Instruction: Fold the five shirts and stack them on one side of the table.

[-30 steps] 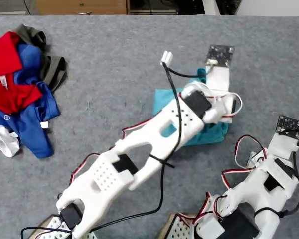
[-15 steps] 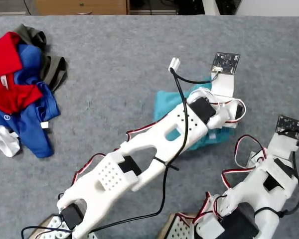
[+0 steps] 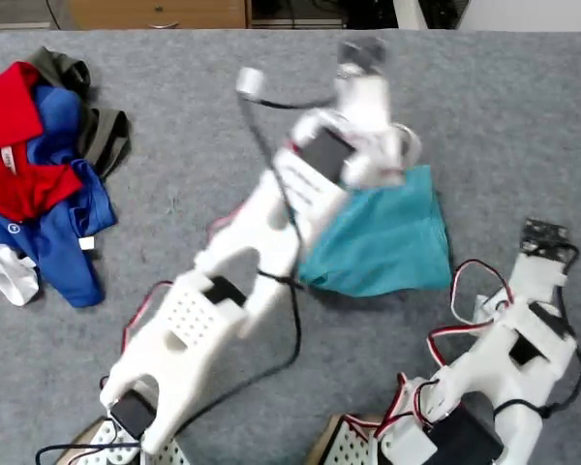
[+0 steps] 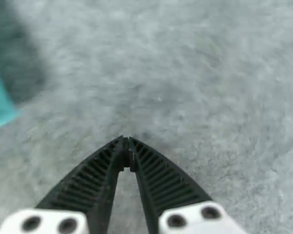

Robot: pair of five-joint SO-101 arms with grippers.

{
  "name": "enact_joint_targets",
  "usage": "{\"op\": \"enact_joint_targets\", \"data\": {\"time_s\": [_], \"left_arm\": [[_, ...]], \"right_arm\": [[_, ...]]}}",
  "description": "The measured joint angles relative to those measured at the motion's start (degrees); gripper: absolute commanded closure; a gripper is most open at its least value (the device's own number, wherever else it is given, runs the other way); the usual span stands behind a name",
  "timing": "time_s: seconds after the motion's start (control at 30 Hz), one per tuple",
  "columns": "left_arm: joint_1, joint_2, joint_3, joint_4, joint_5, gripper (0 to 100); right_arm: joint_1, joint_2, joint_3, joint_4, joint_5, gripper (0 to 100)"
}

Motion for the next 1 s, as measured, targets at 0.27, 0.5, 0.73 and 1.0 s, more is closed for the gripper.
{"op": "enact_joint_targets", "data": {"time_s": [0.27,0.5,0.73,1.0], "left_arm": [[-9.93,1.23,-0.88,11.6,-2.55,98],[-10.99,6.15,4.84,12.04,-5.63,98],[-10.81,11.78,0.18,12.04,-3.6,98],[-7.91,26.29,-8.53,9.76,-0.53,98]], "right_arm": [[-10.02,0.0,-31.21,34.81,-0.88,99.4],[-23.82,4.22,-46.77,47.47,-1.14,99.4],[-26.02,20.75,-47.38,44.31,-4.31,99.4],[-25.85,35.52,-47.38,39.21,-4.57,99.5]]}}
